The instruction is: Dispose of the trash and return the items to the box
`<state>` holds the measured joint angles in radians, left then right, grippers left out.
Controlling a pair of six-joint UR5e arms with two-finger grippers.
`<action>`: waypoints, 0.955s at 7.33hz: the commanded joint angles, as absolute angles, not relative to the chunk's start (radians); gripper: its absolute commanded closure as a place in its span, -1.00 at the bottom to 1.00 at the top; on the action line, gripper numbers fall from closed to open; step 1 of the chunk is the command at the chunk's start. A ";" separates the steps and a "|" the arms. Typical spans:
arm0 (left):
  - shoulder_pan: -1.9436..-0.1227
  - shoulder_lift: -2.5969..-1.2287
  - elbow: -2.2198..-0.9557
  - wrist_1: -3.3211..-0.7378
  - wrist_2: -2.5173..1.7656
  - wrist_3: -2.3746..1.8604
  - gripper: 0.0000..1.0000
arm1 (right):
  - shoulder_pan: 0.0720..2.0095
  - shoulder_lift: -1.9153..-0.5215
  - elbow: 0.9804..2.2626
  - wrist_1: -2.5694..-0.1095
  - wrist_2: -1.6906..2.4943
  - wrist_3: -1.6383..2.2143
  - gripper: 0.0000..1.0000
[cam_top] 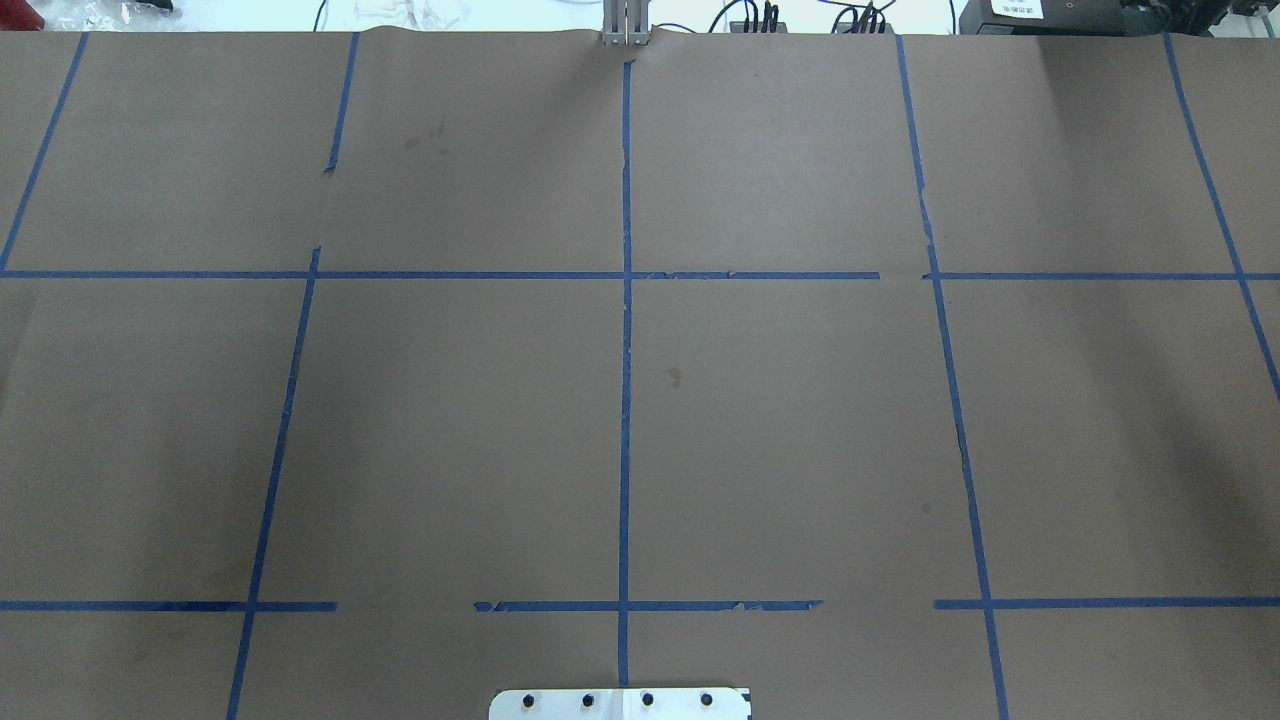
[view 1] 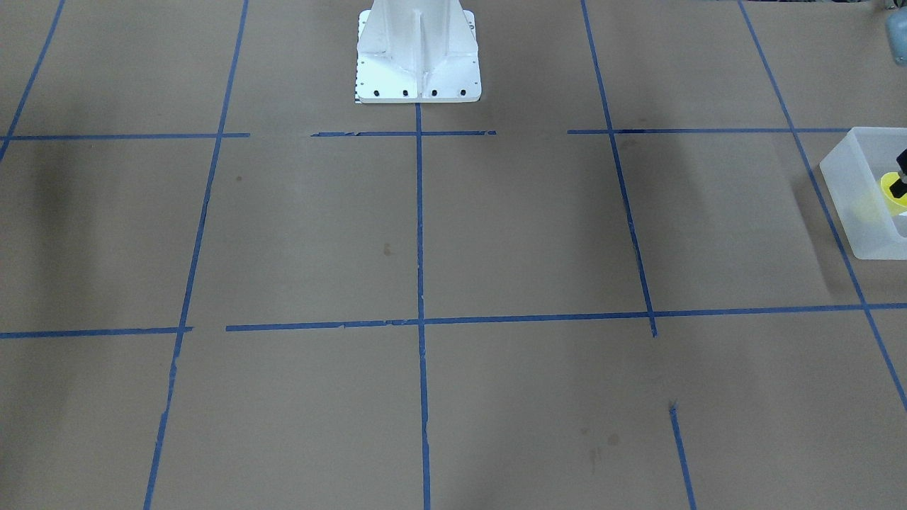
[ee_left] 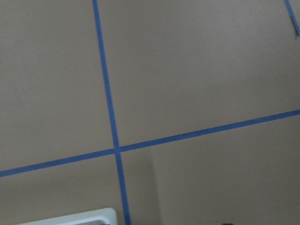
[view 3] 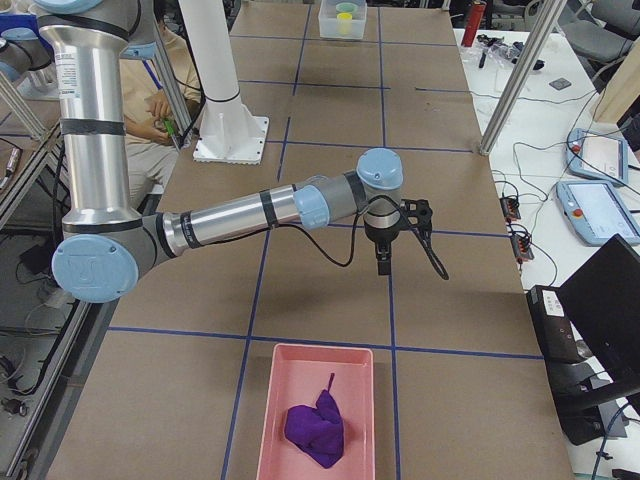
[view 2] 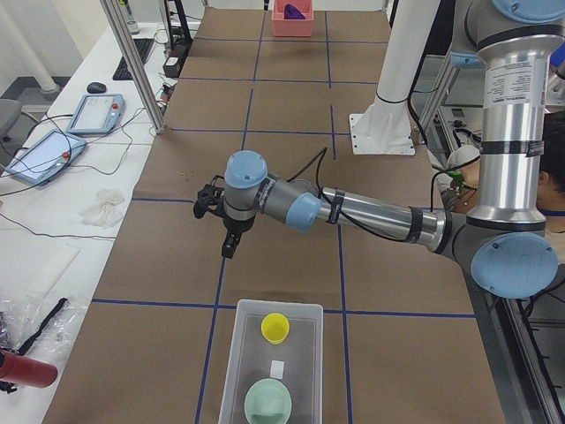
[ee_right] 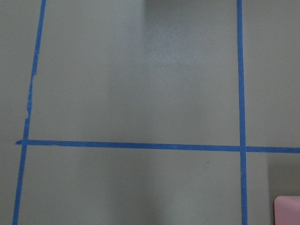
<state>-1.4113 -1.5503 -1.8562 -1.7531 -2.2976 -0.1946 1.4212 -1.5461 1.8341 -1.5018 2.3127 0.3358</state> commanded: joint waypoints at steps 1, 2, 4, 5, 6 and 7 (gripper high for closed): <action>-1.378 -1.580 -1.908 -1.643 -2.295 -0.199 -0.93 | 1.402 -1.546 1.830 -1.608 2.309 0.220 -1.00; -1.381 -1.571 -1.893 -1.641 -2.371 -0.201 -0.98 | 1.404 -1.533 1.824 -1.706 2.312 0.083 -1.00; -1.381 -1.526 -1.896 -1.643 -2.412 -0.201 -0.99 | 1.405 -1.499 1.825 -1.796 2.312 0.052 -1.00; -1.376 -1.523 -1.876 -1.643 -2.405 -0.199 -0.99 | 1.405 -1.502 1.824 -1.793 2.310 0.052 -1.00; -1.376 -1.469 -1.868 -1.655 -2.367 -0.174 -0.99 | 1.407 -1.496 1.824 -1.793 2.310 0.052 -1.00; -1.377 -1.459 -1.865 -1.678 -2.314 -0.099 -0.99 | 1.407 -1.494 1.824 -1.792 2.310 0.054 -1.00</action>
